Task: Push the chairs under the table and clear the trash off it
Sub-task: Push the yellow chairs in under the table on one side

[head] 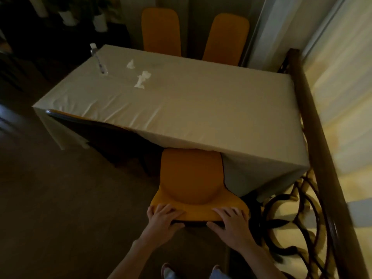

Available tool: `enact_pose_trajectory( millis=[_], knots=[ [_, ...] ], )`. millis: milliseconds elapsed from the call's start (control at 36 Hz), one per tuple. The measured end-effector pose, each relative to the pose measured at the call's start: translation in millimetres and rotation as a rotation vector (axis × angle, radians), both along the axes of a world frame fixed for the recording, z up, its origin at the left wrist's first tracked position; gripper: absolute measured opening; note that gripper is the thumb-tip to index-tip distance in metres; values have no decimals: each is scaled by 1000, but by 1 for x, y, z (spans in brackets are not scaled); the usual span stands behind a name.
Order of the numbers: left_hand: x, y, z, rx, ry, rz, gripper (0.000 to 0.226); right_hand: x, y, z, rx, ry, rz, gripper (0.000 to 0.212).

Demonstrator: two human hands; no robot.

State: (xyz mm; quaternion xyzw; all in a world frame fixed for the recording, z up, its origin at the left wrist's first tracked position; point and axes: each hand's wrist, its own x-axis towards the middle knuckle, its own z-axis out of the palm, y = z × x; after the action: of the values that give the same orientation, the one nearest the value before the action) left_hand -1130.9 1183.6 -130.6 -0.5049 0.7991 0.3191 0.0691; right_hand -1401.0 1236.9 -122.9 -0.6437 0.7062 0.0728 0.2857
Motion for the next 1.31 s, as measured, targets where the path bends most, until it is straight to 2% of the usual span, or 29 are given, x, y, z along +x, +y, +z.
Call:
enact_pose_trajectory(
  millis=[139, 278, 528, 694, 944, 1306],
  knots=[
    [23, -33, -2, 2, -5, -14, 52, 27, -18, -1, -32, 16, -27, 87],
    [41, -63, 1, 8, 3, -41, 47, 49, -36, -6, -82, 16, -82, 100],
    [56, -115, 1, -7, -14, -92, 48, 70, -75, -9, -128, 66, -111, 98],
    [58, -148, -7, -62, -10, -129, 59, 70, -102, -12, -163, 42, -131, 95],
    [49, -204, -12, -44, 10, -101, 53, 61, -151, -23, -261, 10, -184, 71],
    [35, -287, -14, -49, 37, -96, 60, 51, -229, -29, -281, -13, -238, 75]
  ],
)
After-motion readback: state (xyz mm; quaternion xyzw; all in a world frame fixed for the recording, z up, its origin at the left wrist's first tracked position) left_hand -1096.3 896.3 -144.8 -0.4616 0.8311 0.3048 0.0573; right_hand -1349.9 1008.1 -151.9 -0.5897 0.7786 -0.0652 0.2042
